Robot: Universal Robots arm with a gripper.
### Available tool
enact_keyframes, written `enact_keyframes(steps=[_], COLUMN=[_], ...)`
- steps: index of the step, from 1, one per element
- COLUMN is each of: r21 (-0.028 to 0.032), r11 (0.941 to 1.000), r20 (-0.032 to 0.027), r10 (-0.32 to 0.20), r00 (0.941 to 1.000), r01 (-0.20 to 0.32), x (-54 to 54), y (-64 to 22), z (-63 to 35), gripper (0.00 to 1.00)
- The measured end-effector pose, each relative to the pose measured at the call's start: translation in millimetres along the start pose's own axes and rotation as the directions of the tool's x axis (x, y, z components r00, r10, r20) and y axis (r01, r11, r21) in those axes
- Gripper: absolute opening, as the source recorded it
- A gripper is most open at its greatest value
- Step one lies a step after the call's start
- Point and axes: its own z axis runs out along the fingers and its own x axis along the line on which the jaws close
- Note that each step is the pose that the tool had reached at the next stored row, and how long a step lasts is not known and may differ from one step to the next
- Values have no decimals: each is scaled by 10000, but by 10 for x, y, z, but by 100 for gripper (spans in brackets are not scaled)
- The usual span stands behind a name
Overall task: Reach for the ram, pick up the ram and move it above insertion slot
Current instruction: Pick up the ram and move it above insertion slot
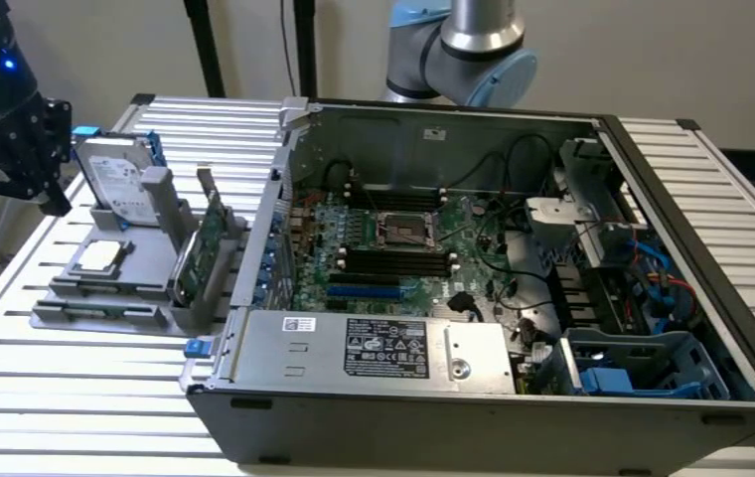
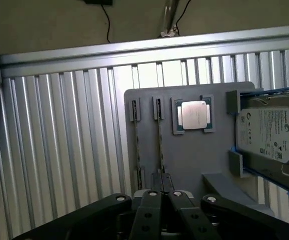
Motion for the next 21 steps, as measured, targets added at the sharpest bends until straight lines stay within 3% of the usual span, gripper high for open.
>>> enact_keyframes(steps=[3, 5, 6, 7, 9, 10, 21], r21=[-1, -1, -2, -3, 0, -1, -2], r11=[10000, 10000, 10000, 10000, 10000, 10000, 10000], r20=[4, 6, 6, 7, 12, 12, 13], r10=[-1, -1, -1, -1, -1, -2, -1], r00=[10000, 10000, 10000, 10000, 10000, 10000, 10000], r01=[1, 1, 1, 1, 1, 2, 1], x=[20, 38, 48, 62, 88, 98, 168], y=[-3, -5, -7, -9, -13, -15, -33], z=[7, 21, 32, 46, 84, 102, 301], gripper=[18, 30, 30, 42, 42, 48, 48])
